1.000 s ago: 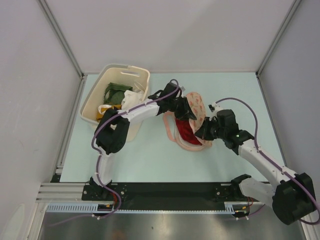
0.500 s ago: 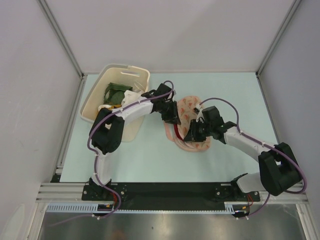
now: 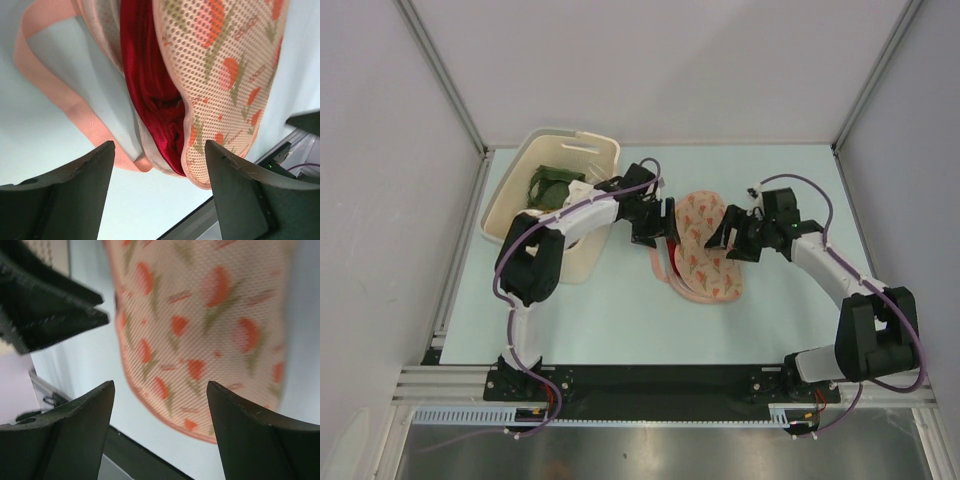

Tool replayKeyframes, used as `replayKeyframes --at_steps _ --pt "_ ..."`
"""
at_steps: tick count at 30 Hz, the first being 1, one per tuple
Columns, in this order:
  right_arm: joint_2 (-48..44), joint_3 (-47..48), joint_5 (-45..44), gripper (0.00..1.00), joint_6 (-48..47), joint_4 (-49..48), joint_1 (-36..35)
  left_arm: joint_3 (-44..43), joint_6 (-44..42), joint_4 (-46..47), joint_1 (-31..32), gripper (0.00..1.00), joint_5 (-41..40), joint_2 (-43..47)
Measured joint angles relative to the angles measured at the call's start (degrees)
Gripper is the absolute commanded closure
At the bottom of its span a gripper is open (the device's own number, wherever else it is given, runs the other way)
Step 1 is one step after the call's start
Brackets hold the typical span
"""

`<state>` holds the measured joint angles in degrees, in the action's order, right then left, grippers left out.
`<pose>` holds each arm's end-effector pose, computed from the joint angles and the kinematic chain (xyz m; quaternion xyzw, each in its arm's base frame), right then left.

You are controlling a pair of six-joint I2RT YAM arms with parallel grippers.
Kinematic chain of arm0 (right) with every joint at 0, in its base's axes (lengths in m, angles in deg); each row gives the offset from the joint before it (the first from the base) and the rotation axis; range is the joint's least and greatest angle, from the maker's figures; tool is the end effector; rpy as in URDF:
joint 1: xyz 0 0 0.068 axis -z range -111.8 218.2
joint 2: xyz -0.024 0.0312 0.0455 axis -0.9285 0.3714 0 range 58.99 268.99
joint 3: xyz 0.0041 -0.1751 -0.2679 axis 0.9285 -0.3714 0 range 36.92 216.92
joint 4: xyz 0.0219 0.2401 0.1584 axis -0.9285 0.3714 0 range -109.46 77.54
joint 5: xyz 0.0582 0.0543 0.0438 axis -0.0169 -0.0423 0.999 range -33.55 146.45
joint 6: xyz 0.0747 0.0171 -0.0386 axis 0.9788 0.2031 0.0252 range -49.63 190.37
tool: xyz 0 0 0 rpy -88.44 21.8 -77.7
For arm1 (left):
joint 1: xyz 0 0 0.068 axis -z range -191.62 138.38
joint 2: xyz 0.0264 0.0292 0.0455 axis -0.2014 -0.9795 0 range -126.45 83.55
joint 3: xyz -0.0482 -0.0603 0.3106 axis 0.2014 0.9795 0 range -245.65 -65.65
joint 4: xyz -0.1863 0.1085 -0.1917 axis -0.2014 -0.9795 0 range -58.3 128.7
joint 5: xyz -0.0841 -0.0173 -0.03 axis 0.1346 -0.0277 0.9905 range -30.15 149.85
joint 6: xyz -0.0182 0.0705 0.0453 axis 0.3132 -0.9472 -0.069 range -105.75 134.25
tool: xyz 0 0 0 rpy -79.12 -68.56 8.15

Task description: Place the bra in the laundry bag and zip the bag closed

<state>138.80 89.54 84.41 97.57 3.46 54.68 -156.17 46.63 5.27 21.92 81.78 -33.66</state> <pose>0.3085 0.1107 0.2414 0.0268 0.9155 0.3281 0.2313 0.4065 -0.3032 0.1972 0.0586 0.9480 -0.2919 0.1124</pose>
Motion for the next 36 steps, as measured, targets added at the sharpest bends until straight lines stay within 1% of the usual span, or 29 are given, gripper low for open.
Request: replayKeyframes --at_steps 2,5,7,9,13,20,26,31,34,35,36 --pt "0.3 0.9 -0.7 0.2 0.0 1.4 3.7 0.0 -0.5 0.9 -0.2 0.23 0.9 0.0" --pt "2.4 3.0 -1.2 0.2 -0.3 3.7 6.6 -0.6 -1.3 1.4 -0.2 0.26 1.5 0.0" --pt "4.1 4.2 -1.3 0.2 -0.3 4.3 7.1 -1.6 -1.5 1.5 -0.2 0.26 1.9 -0.3" --pt "5.3 4.9 -1.4 0.2 -0.5 5.0 7.3 -3.5 -1.7 1.9 -0.2 0.23 2.4 -1.0" --pt "5.8 5.2 -1.4 0.2 -0.8 6.0 7.5 -5.7 -1.9 2.6 -0.2 0.23 3.0 -2.8" --pt "6.4 5.3 -1.4 0.2 -1.3 6.1 8.3 -6.5 -2.0 1.8 -0.2 0.21 3.5 -5.1" --pt "7.3 5.3 -1.1 0.2 -1.4 6.1 8.5 -6.5 -2.0 1.2 -0.2 0.25 3.5 -5.6" --pt "7.3 5.3 -0.8 0.2 -1.4 6.1 8.5 -7.0 -1.9 1.2 -0.2 0.26 3.9 -7.4" --pt "7.3 5.3 -0.6 0.2 -1.4 6.1 8.9 -7.1 -1.8 1.4 -0.2 0.3 4.5 -8.4" --pt "7.3 5.3 -0.5 0.19 -1.3 6.1 9.3 -7.1 -1.8 1.6 -0.2 0.35 5.1 -8.5" --pt "7.3 5.2 -0.4 0.19 -1.3 6.1 9.8 -7.1 -1.5 2.0 -0.2 0.37 5.5 -8.5"
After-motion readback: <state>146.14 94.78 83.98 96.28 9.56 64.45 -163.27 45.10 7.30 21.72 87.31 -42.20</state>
